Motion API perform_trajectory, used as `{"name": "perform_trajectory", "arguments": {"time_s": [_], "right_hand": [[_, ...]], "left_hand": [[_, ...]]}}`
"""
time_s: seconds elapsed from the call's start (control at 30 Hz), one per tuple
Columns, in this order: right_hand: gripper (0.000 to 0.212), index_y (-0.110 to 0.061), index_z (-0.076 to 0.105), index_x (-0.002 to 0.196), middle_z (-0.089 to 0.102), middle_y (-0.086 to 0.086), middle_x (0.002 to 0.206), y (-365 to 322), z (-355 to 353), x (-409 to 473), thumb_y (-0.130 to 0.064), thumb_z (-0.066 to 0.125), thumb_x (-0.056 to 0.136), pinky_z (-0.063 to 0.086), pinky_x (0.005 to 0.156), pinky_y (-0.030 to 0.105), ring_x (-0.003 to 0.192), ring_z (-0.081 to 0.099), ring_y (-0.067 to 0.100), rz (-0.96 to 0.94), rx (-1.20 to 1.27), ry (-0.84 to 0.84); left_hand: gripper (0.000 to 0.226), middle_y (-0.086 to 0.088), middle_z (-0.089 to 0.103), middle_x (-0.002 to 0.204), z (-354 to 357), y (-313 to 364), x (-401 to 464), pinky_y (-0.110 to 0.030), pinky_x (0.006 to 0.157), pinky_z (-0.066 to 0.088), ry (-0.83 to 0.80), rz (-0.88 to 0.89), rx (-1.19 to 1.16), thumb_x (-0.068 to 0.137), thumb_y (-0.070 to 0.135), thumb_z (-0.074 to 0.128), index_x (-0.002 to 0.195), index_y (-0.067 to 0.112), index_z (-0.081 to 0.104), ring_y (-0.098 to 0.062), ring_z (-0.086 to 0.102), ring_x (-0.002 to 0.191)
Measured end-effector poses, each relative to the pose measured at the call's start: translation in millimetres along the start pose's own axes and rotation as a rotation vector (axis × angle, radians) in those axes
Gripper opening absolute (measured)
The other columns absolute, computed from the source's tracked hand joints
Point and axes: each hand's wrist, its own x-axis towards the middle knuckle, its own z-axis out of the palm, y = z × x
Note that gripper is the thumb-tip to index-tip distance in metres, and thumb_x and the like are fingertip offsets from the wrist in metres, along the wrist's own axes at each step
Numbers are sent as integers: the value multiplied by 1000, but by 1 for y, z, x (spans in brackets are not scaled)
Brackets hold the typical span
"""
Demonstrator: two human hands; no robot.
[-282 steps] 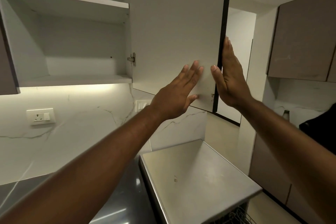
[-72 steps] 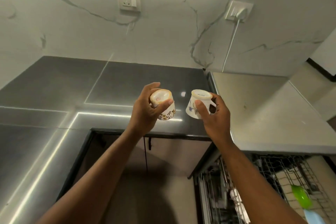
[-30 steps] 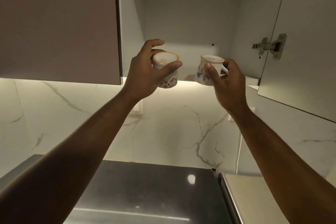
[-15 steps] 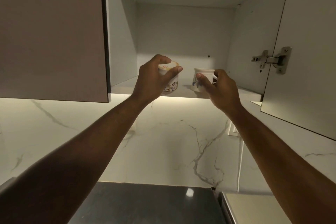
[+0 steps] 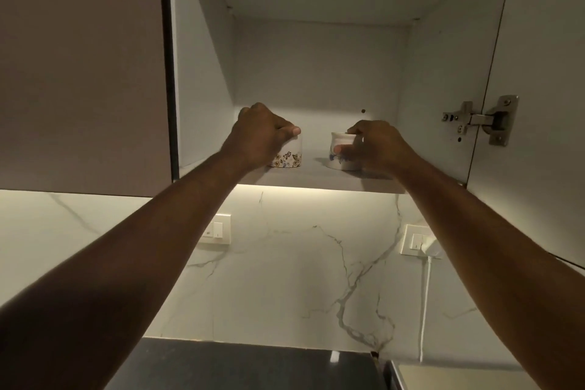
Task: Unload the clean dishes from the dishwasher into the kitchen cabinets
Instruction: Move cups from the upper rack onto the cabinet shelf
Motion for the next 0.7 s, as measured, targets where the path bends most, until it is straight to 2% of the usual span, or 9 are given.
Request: {"name": "perform_trajectory", "arguments": {"time_s": [0.03,0.1,0.17,0.23,0.37,0.47,0.53,0.6,0.7], "right_hand": [[58,-16,67,121,58,16,122,0,0,6,-50,76,76,44,90,32,118,49,30,-16,-54,0],[61,-18,72,113,61,17,117,0,1,16,-58,75,67,46,93,37,113,52,32,-46,-140,-30],[53,-15,72,113,64,15,114,0,4,24,-48,79,72,46,89,36,109,55,30,-74,-192,-49],[43,-16,67,112,66,11,114,1,6,30,-32,81,75,47,85,35,106,58,29,-96,-222,8],[32,-18,57,96,67,10,105,3,13,37,-22,81,76,42,72,32,94,59,29,-100,-260,26],[29,-17,66,102,69,8,108,4,13,46,-18,79,77,44,79,34,100,61,29,-113,-338,-4],[29,-20,68,107,68,6,113,9,14,54,-15,75,80,46,87,36,106,60,29,-113,-375,-17],[29,-19,68,111,67,7,116,11,17,60,-11,70,83,50,90,39,107,60,30,-102,-366,-64],[29,-11,68,114,65,9,118,12,18,70,-5,60,87,53,90,42,107,59,32,-120,-392,-149]], "left_hand": [[38,4,70,66,0,0,4,-30,74,43,-18,-22,-17,91,48,56,73,21,78,-27,60,79],[28,-6,75,83,1,4,9,-32,75,50,-35,-44,-13,91,38,64,86,15,80,-25,66,84],[24,-11,75,90,3,7,14,-35,79,53,-39,-59,36,90,32,66,92,12,79,-25,66,87],[19,-9,73,96,9,5,23,-33,79,52,-28,-69,112,90,32,68,95,16,77,-26,65,91],[9,-6,66,103,22,-7,39,-30,75,47,-28,-107,172,88,34,68,84,27,64,-28,62,92],[16,-9,65,107,31,-15,51,-30,75,46,-68,-123,160,88,32,68,77,32,57,-30,62,92],[13,-10,66,106,35,-18,59,-32,78,48,-92,-120,165,88,29,67,77,32,60,-30,63,92],[7,-10,66,108,39,-25,64,-33,80,50,-112,-119,195,89,23,63,90,27,70,-31,63,95],[26,-10,66,114,46,-33,71,-34,78,50,-158,-69,275,86,12,55,106,21,71,-32,62,99]]}}
